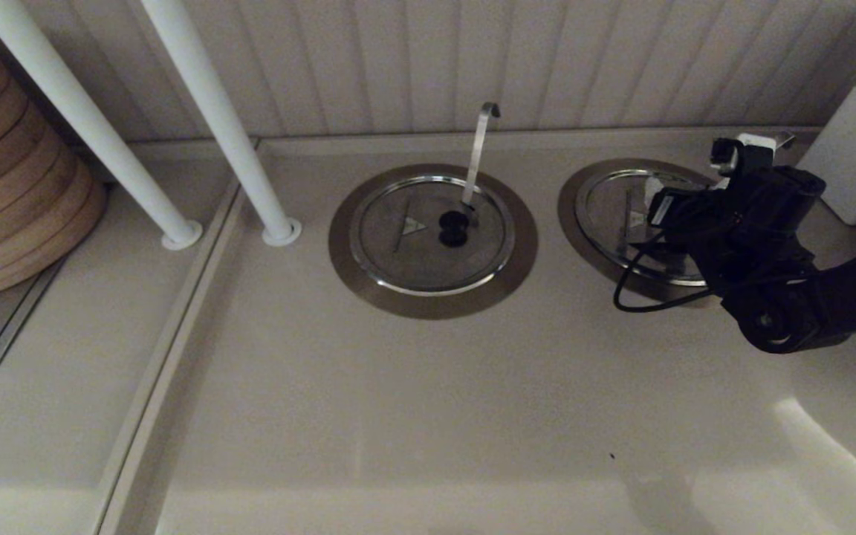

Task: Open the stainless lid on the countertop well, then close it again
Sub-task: Open the lid

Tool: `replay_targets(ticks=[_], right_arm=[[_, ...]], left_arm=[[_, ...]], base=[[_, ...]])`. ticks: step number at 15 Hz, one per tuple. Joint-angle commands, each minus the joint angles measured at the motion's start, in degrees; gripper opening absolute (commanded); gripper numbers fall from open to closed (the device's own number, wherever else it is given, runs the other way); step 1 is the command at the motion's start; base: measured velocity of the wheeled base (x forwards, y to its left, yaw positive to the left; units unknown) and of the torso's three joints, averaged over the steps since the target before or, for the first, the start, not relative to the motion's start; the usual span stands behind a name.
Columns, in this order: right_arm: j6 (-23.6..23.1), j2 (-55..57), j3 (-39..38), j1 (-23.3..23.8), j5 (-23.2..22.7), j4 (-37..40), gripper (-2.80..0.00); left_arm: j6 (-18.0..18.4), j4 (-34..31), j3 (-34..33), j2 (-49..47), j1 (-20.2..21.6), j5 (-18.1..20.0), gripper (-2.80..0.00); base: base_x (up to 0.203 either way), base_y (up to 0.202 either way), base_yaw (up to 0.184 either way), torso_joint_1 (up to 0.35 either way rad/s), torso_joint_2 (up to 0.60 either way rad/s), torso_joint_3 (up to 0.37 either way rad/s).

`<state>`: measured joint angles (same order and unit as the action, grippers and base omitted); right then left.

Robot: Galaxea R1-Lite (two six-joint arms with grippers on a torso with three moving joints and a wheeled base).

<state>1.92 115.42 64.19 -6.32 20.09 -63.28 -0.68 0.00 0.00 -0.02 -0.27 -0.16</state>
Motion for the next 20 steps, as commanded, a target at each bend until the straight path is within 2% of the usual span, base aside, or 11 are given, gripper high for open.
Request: replay_targets(ticks=[1, 10, 20], right_arm=[[-0.60, -1.50, 0.32, -1.04, 0.12, -0.35, 0.00], [-1.92, -3.10, 0.14, -4.19, 0.22, -0.26, 0.00], [-3.42, -2.92, 0.24, -10.73, 2.76, -0.35, 0.00]], left_arm=[[-0.02, 0.00, 0.00, -0.06, 0.00, -0.02, -2.80], [-0.02, 0.00, 0.00, -0.06, 0.00, -0.02, -2.80], [-0.02, 0.00, 0.00, -0.06, 0.00, -0.02, -2.80]], base=[[0.000, 0.000, 0.000, 0.000, 0.00, 0.000], [0.000, 0.000, 0.000, 0.000, 0.00, 0.000], [0.000, 0.000, 0.000, 0.000, 0.00, 0.000]])
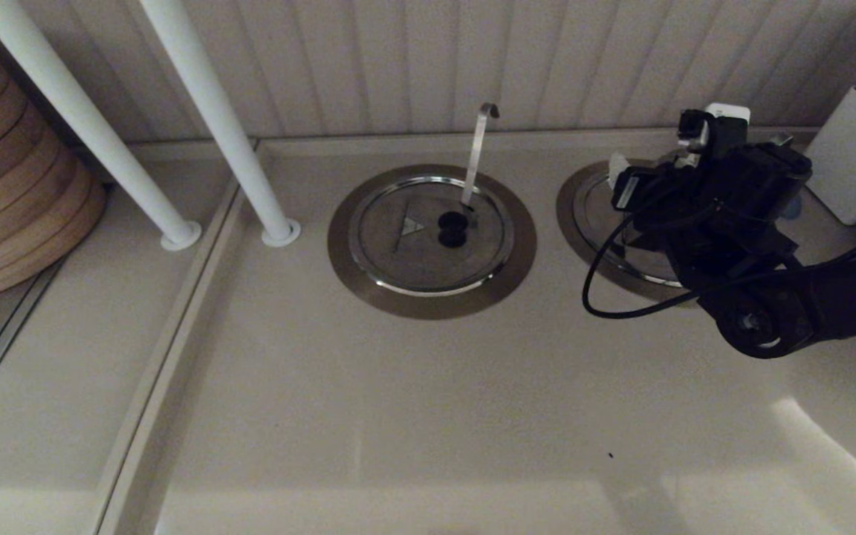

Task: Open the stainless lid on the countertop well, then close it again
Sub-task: Open the lid

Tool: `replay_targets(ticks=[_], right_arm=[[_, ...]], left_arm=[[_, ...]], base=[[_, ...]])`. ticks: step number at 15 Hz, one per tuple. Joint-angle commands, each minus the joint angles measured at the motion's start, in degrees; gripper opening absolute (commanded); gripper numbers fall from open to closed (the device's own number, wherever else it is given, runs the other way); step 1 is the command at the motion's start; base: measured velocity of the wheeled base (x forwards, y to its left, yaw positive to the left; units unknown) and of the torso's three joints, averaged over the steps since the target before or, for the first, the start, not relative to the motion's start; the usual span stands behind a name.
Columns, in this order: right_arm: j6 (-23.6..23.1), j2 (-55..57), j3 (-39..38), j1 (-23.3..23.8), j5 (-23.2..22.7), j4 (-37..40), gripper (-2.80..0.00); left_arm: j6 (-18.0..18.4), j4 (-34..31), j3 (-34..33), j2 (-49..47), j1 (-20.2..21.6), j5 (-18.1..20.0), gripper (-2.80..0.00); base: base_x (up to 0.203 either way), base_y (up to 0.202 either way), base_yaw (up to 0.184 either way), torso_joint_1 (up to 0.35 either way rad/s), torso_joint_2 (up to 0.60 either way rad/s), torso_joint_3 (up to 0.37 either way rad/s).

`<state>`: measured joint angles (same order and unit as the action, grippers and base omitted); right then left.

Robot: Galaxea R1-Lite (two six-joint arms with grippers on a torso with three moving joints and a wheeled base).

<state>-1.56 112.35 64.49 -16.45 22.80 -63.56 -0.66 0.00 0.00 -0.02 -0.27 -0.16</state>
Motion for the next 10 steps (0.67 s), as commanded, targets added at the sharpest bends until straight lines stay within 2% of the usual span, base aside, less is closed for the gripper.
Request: replay_targets(ticks=[1, 10], right_arm=[[-0.02, 0.15, -0.06, -0.82, 0.23, -0.07, 0.00], [-0.09, -0.02, -0.33, -4.67, 1.02, -0.16, 0.00]], left_arm=[[-0.04, 0.00, 0.00, -0.06, 0.00, -0.02, -2.80], [-0.04, 0.00, 0.00, -0.06, 0.02, -0.02, -2.80]], base=[[0.000, 0.000, 0.000, 0.000, 0.00, 0.000], [0.000, 0.000, 0.000, 0.000, 0.00, 0.000]])
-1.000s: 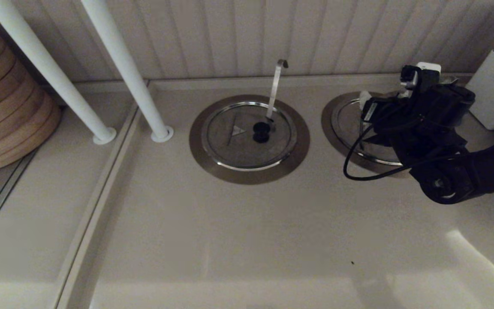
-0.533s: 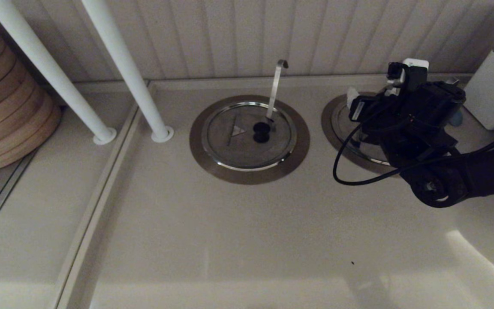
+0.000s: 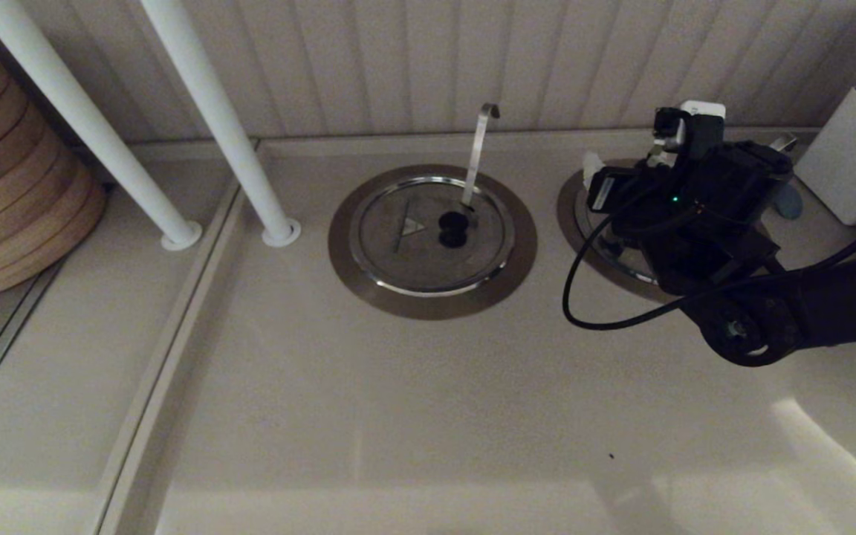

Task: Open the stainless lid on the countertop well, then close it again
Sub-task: Open the lid, then stir with a spoon

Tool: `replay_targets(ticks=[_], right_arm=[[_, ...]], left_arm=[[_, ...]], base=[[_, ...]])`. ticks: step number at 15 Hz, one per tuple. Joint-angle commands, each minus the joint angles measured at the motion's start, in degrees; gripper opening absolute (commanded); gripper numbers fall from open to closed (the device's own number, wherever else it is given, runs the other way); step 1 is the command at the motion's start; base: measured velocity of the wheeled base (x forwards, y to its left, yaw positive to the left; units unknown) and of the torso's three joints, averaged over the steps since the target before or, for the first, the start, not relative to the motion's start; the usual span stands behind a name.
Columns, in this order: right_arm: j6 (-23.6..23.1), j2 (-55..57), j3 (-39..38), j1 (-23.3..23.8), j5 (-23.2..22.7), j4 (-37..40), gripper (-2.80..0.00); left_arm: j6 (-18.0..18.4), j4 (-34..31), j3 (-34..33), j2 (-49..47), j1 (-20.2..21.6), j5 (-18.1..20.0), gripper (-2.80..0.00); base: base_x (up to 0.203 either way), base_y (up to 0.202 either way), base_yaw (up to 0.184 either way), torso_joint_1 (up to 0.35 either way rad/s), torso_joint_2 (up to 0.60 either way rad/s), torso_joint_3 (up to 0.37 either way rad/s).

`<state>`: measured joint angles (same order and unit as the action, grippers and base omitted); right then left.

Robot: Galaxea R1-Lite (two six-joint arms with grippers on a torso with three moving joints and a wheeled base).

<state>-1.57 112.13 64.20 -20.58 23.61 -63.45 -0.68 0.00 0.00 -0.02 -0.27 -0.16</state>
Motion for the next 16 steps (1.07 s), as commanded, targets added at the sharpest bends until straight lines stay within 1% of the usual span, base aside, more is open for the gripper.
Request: replay_targets(ticks=[1, 3, 8, 14, 15, 16], right_arm=[[-0.09, 0.20, -0.02, -0.87, 0.21, -0.27, 0.00], [-0.10, 0.20, 0.02, -1.80, 0.21, -0.27, 0.00], [-0.04, -0.70, -0.28, -7.03, 0.29, -0.27, 0.00], [0.02, -5.42, -3.48, -13.00, 0.38, -0.18, 0.00], [-0.71, -6.29, -2.83, -12.53, 0.44, 0.03, 0.00], [-2.16, -6.64, -1.21, -10.22, 0.51, 0.87, 0.00]], left_arm=[[-0.02, 0.00, 0.00, -0.06, 0.00, -0.02, -2.80], [-0.02, -0.08, 0.00, -0.06, 0.00, -0.02, -2.80], [-0.02, 0.00, 0.00, -0.06, 0.00, -0.02, -2.80], [-0.02, 0.00, 0.00, -0.06, 0.00, -0.02, -2.80], [-0.02, 0.00, 0.00, -0.06, 0.00, -0.02, -2.80], [-0.02, 0.00, 0.00, -0.06, 0.00, -0.02, -2.80]], base=[[0.000, 0.000, 0.000, 0.000, 0.00, 0.000], [0.000, 0.000, 0.000, 0.000, 0.00, 0.000], [0.000, 0.000, 0.000, 0.000, 0.00, 0.000], [0.000, 0.000, 0.000, 0.000, 0.00, 0.000], [0.000, 0.000, 0.000, 0.000, 0.00, 0.000], [0.000, 0.000, 0.000, 0.000, 0.00, 0.000]])
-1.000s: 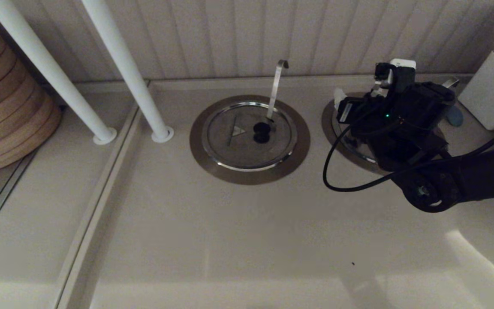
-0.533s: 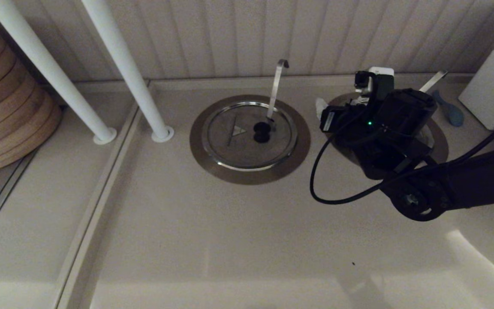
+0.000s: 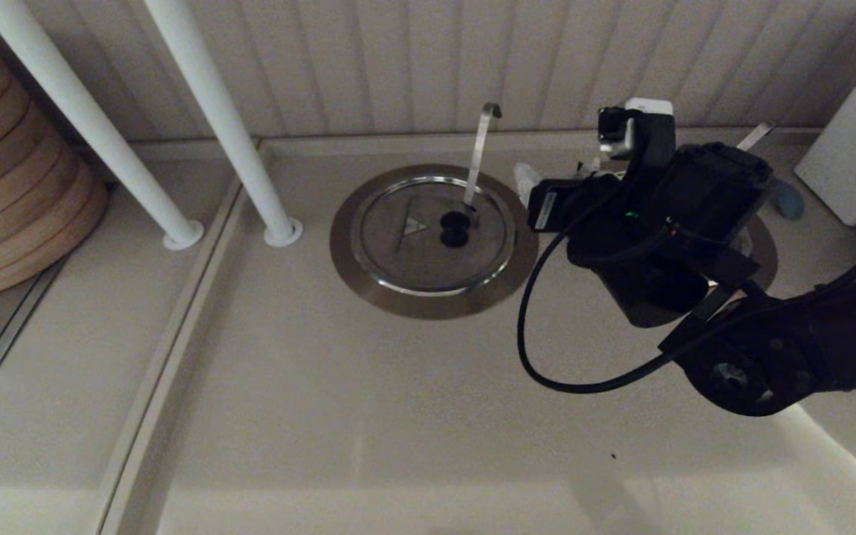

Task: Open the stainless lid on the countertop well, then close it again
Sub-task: Stir with a spoon

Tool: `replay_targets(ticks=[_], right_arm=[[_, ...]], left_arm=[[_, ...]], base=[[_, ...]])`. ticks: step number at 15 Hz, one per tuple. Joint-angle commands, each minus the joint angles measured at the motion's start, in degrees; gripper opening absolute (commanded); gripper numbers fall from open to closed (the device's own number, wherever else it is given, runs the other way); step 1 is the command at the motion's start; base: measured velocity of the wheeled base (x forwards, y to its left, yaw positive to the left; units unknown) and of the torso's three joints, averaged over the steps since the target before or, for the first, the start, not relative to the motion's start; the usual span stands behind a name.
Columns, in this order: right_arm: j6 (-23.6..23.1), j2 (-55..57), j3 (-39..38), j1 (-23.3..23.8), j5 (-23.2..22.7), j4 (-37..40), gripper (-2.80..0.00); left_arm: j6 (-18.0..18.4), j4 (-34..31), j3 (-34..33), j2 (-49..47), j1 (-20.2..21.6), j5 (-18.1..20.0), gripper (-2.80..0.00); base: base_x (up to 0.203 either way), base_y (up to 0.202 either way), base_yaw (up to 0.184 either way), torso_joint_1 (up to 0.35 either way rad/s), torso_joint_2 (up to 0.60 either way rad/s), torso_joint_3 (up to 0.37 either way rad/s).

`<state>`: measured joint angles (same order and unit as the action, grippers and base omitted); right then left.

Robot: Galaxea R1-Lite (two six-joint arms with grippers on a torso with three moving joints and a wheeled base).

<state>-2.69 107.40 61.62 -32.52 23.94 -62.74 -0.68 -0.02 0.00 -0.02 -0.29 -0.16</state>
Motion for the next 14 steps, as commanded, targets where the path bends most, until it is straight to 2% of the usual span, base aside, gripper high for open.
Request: replay_targets(ticks=[1, 2, 4, 6, 8, 10, 12, 14], right_arm=[[-2.34, -1.70, 4.51, 5.36, 0.24, 2.05, 0.00], [-3.18, -1.06, 8.86, 8.63, 0.27, 5.46, 0.00], [-3.85, 0.79, 19.59, 15.01, 0.34, 18.58, 0.00], [-3.01, 3.04, 31.74, 19.27, 0.71, 31.16, 0.00], [-1.45, 4.50, 42.30, 22.16, 1.85, 48.71, 0.00], [1.09, 4.67, 47.81, 24.24, 2.58, 65.24, 0.00], [3.34, 6.40, 50.93, 26.61, 2.86, 68.23, 0.00], [2.22, 7.52, 51.47, 29.70, 2.63, 68.15, 0.00]], left_arm=[[-0.02, 0.02, 0.00, -0.06, 0.03, -0.02, -2.80], [-0.02, 0.02, 0.00, -0.06, 0.03, -0.02, -2.80], [-0.02, 0.02, 0.00, -0.06, 0.03, -0.02, -2.80], [-0.02, 0.02, 0.00, -0.06, 0.03, -0.02, -2.80], [-0.02, 0.02, 0.00, -0.06, 0.03, -0.02, -2.80], [-0.02, 0.02, 0.00, -0.06, 0.03, -0.02, -2.80], [-0.02, 0.02, 0.00, -0.06, 0.03, -0.02, -2.80], [-0.02, 0.02, 0.00, -0.06, 0.03, -0.02, -2.80]], base=[[0.000, 0.000, 0.000, 0.000, 0.00, 0.000], [0.000, 0.000, 0.000, 0.000, 0.00, 0.000], [0.000, 0.000, 0.000, 0.000, 0.00, 0.000], [0.000, 0.000, 0.000, 0.000, 0.00, 0.000], [0.000, 0.000, 0.000, 0.000, 0.00, 0.000], [0.000, 0.000, 0.000, 0.000, 0.00, 0.000], [0.000, 0.000, 0.000, 0.000, 0.00, 0.000], [0.000, 0.000, 0.000, 0.000, 0.00, 0.000]])
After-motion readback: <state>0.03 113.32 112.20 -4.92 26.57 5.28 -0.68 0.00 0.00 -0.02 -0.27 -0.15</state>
